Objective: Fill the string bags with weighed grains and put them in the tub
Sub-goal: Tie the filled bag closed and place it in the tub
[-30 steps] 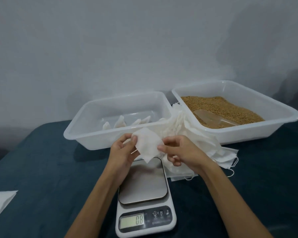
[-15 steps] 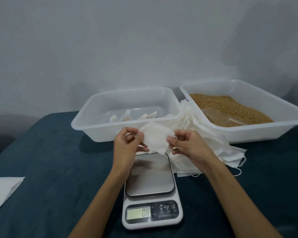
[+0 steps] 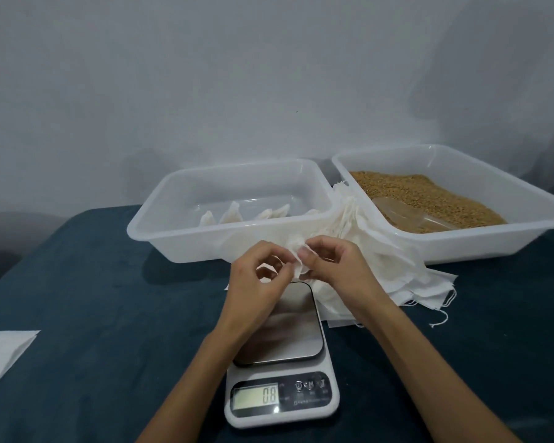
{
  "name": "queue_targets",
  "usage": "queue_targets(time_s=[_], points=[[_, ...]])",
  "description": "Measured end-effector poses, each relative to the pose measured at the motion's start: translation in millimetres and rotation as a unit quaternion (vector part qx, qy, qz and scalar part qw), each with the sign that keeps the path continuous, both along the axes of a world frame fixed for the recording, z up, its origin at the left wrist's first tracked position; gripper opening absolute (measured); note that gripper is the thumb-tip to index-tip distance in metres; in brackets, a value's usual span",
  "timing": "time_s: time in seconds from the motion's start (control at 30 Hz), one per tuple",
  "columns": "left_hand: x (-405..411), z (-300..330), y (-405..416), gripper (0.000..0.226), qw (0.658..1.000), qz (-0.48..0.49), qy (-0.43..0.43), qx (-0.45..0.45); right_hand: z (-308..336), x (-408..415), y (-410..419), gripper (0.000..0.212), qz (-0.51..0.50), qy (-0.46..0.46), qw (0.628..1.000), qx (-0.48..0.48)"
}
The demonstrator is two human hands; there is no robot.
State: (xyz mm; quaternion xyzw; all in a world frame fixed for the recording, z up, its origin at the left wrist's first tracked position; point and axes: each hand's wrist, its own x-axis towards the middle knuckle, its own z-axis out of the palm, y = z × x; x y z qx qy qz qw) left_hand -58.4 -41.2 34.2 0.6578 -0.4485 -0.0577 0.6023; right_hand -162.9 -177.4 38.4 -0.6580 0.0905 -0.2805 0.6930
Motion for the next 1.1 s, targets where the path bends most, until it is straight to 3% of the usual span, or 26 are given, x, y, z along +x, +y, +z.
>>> queue_targets(time_s=[0.1, 0.23, 0.4, 0.53, 0.73, 0.87, 0.93, 1.0, 1.07, 1.1], points=[[-1, 2, 0, 0.018, 1.0, 0.018, 0.018, 0.001, 1, -1, 2, 0.015, 0.022, -0.007, 1.0, -0.002], [-2, 2, 0, 0.018, 0.999, 0.037, 0.003, 0.005, 1, 1, 4, 0.017, -0.022, -0.024, 0.999, 0.015], [1, 2, -1, 0.02, 0.996, 0.088, 0.003, -0.006, -6, 4, 3, 0.023, -0.107, -0.014, 0.977, -0.184], [-3, 3, 1, 0.02, 0.997, 0.076, -0.017, -0.017, -11, 6, 9, 0.019, -0.139, -0.013, 0.958, -0.251], [0, 5, 3, 0.011, 0.999, -0.023, -0.033, -0.019, -1, 2, 8, 0.016, -0.038, -0.038, 0.995, -0.08], [5, 4, 3, 0.015, 0.997, 0.054, -0.014, -0.048, 0, 0, -1, 0.014, -0.039, -0.051, 0.998, -0.01], [10, 5, 4, 0.035, 0.994, 0.092, 0.046, -0.043, 2, -2, -4, 0.017, 0.008, -0.062, 0.996, 0.064], [16, 8, 5, 0.055, 0.985, 0.049, 0.164, -0.027, 2, -3, -5, 0.017, 0.03, -0.063, 0.995, 0.074], [21, 7, 5, 0.044, 0.967, -0.032, 0.252, -0.027, 1, -2, -3, 0.014, 0.016, -0.053, 0.998, 0.041], [21, 7, 6, 0.03, 0.966, -0.045, 0.253, -0.029, 1, -2, -2, 0.014, -0.006, -0.045, 0.999, 0.022]])
